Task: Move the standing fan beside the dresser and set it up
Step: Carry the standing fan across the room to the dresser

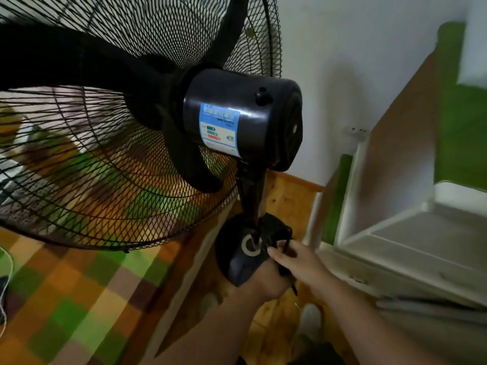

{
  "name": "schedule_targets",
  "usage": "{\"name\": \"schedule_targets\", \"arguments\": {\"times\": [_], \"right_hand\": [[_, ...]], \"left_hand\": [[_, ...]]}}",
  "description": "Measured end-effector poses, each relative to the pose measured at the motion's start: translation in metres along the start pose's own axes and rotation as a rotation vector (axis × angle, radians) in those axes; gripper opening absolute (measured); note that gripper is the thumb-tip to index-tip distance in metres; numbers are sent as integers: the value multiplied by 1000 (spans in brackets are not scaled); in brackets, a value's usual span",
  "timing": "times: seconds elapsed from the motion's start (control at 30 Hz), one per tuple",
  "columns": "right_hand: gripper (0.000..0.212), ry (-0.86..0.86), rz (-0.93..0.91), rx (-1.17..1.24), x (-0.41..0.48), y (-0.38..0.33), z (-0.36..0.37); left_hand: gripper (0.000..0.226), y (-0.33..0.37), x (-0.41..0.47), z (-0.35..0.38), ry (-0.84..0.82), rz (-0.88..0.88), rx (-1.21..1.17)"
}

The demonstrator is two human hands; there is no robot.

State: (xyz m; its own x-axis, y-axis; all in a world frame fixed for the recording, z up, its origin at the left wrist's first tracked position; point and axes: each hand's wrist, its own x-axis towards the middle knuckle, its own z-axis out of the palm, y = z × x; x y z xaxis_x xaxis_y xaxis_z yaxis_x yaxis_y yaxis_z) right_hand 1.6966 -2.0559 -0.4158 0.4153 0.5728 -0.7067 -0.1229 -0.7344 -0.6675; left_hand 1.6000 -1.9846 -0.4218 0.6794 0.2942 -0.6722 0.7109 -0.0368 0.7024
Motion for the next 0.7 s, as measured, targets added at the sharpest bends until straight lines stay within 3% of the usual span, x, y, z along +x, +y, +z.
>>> {"name": "schedule_targets", "arguments": {"times": [0.1, 0.2, 0.3, 0.4, 0.63, 0.7], "right_hand": [[33, 69, -29, 42, -2, 16, 1], [15, 250, -11, 20, 0, 24, -4], [11, 356, -51, -96, 4, 32, -12], [18, 315, -41, -172, 8, 37, -16], [16, 275, 41, -290, 15, 49, -23], [26, 259, 59, -302, 16, 52, -26]], "left_hand": [[52, -3, 1, 11, -26, 0, 28], [38, -19, 16, 14, 10, -8, -161], [35, -16, 21, 7, 36, -64, -237], [56, -13, 30, 8, 25, -121, -243], [53, -10, 38, 5, 37, -165, -162], [51, -12, 41, 5, 39, -171, -125]]}}
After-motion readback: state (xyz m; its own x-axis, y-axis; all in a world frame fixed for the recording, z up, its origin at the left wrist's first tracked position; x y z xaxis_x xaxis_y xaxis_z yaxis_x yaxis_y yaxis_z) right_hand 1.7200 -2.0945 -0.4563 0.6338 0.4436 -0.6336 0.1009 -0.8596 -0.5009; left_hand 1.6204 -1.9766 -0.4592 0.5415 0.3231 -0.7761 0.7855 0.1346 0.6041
